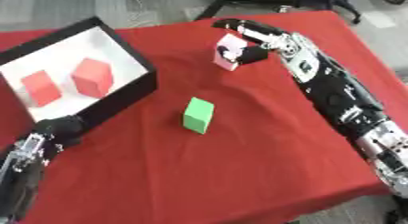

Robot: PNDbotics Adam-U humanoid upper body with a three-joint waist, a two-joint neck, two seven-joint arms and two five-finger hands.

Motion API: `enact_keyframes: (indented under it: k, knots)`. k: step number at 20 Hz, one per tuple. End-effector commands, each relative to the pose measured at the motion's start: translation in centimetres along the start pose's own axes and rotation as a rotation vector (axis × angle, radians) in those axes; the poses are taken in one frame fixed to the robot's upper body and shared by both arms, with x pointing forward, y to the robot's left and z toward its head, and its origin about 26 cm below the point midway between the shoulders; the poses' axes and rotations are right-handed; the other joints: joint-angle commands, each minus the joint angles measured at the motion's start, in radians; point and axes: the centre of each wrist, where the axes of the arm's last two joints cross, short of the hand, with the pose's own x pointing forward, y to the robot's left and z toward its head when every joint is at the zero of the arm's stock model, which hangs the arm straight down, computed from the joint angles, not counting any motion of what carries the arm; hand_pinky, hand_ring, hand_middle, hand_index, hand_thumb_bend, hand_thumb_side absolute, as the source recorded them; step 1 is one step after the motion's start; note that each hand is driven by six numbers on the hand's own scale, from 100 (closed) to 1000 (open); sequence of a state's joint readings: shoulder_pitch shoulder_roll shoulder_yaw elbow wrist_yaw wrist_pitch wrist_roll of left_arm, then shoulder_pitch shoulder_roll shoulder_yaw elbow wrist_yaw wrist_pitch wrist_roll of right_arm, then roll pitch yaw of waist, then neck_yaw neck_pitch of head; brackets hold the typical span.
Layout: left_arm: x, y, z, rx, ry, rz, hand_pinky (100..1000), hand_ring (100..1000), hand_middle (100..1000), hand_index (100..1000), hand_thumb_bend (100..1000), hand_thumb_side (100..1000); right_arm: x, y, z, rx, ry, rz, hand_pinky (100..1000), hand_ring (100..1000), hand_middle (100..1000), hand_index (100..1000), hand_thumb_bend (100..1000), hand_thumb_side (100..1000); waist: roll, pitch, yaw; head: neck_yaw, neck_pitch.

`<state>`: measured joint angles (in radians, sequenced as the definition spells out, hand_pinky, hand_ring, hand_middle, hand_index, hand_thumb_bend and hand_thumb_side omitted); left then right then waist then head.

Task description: Pick up objects on the table and place them in the box.

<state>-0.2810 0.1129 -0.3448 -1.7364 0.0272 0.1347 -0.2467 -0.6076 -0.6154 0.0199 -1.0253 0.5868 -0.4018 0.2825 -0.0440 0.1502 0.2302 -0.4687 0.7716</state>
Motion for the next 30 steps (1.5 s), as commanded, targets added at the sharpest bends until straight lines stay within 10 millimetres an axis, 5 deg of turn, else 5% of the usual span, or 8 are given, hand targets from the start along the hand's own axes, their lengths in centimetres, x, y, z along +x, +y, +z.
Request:
enact_keyframes:
  k: [1,9,11,13,14,17,21,30]
  knots:
    - [0.8,0.4,0.0,0.008,-0.026,-0.013,819,1000,766,684,100,896,-0.9,-1.0,0.3,-0.048,0.062,0.069,1000,1000,991,1000,100,600,0.014,-0.024,-0.001,-0.001,-0.002]
    - [0.8,0.4,0.0,0.006,-0.027,-0.013,819,1000,767,684,100,897,-1.5,0.4,0.3,0.02,0.119,0.126,1000,1000,989,1000,100,698,0.014,-0.024,-0.001,-0.005,-0.002]
    - [0.8,0.4,0.0,0.007,-0.027,-0.014,819,1000,767,684,100,897,-1.6,0.7,0.3,0.048,0.132,0.137,1000,973,980,1000,100,652,0.014,-0.023,0.0,-0.006,-0.002]
    - [0.8,0.4,0.0,0.007,-0.027,-0.014,819,1000,768,684,100,897,-1.6,1.0,0.3,0.074,0.142,0.147,965,912,960,1000,100,504,0.014,-0.022,0.0,-0.007,-0.002]
    - [0.8,0.4,0.0,0.006,-0.027,-0.014,819,1000,768,684,100,898,-1.6,1.0,0.2,0.079,0.145,0.151,906,827,919,994,100,265,0.014,-0.022,0.0,-0.008,-0.002]
    - [0.8,0.4,0.0,0.006,-0.027,-0.014,819,1000,768,684,100,898,-1.4,0.8,0.1,0.032,0.146,0.158,815,646,811,954,100,230,0.015,-0.022,-0.001,-0.008,-0.002]
    - [0.8,0.4,0.0,0.007,-0.025,-0.014,819,1000,769,684,100,898,-0.4,-0.2,-0.4,-0.11,0.095,0.16,764,511,648,900,100,200,0.015,-0.022,-0.001,-0.01,-0.002]
    - [0.7,0.2,-0.1,-0.005,-0.022,-0.011,820,1000,770,685,100,900,4.7,-3.6,-2.8,-0.287,-0.154,0.089,773,492,579,865,100,240,0.013,-0.026,0.008,-0.018,-0.006]
